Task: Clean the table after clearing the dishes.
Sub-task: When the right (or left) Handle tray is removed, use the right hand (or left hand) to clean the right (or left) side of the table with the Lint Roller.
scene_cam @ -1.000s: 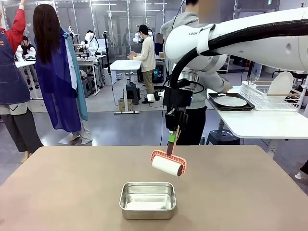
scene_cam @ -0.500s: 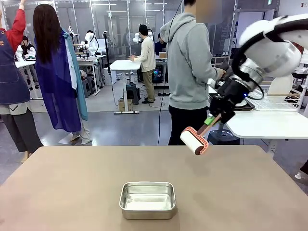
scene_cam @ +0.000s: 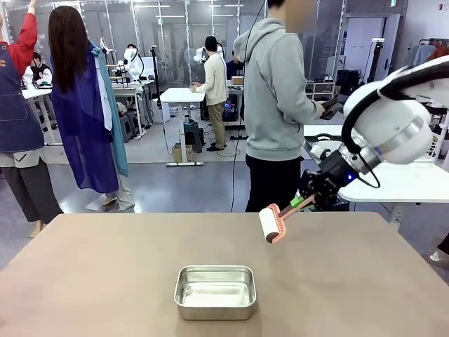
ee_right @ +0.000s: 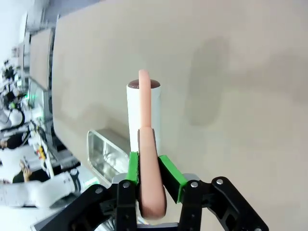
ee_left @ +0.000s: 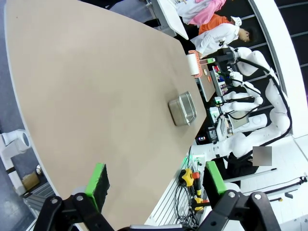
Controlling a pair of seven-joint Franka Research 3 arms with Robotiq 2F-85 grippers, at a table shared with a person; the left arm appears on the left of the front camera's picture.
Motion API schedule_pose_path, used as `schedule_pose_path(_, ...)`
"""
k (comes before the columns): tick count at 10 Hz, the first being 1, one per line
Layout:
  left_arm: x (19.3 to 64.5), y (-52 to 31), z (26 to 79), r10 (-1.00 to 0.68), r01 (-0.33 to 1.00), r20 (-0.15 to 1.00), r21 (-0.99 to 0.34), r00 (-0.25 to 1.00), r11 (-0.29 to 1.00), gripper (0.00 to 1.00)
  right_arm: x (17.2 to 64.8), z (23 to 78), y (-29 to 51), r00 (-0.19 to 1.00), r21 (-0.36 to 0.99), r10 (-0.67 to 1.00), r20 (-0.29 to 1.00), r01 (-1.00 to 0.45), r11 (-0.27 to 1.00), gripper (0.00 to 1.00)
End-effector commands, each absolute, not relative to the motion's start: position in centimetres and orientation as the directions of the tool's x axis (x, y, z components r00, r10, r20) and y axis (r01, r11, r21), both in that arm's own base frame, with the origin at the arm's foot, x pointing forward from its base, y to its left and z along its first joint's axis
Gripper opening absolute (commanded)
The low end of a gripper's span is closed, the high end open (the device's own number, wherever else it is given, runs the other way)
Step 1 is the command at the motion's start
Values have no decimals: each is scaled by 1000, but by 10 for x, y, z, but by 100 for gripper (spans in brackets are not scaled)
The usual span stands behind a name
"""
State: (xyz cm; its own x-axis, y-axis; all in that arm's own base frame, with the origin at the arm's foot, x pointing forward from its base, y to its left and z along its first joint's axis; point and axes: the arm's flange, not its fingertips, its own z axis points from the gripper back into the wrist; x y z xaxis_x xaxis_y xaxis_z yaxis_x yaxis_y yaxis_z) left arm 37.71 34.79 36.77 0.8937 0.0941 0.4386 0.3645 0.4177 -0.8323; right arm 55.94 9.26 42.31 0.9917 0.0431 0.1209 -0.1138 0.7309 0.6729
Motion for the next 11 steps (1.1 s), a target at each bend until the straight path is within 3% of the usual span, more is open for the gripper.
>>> schedule_pose_path(1, 371, 348, 370, 86, 362, 434, -831, 897, 422, 100, 538, 403, 89, 980, 697, -62, 191, -91, 711, 23)
schedule_pose_path(5, 371, 348, 370, 86, 362, 434, -831, 897, 422, 100, 541, 367, 97, 995, 755, 45, 90, -98, 649, 23)
schedule_pose_path(8, 371, 348, 370, 86, 362, 434, -831, 897, 422, 100, 545, 350, 90, 998, 741, 62, 8, -47, 670, 23)
schedule_pose_path(11, 371, 348, 370, 86, 362, 434, -831, 897, 422, 100, 547, 323, 82, 998, 683, 17, 53, -49, 729, 23)
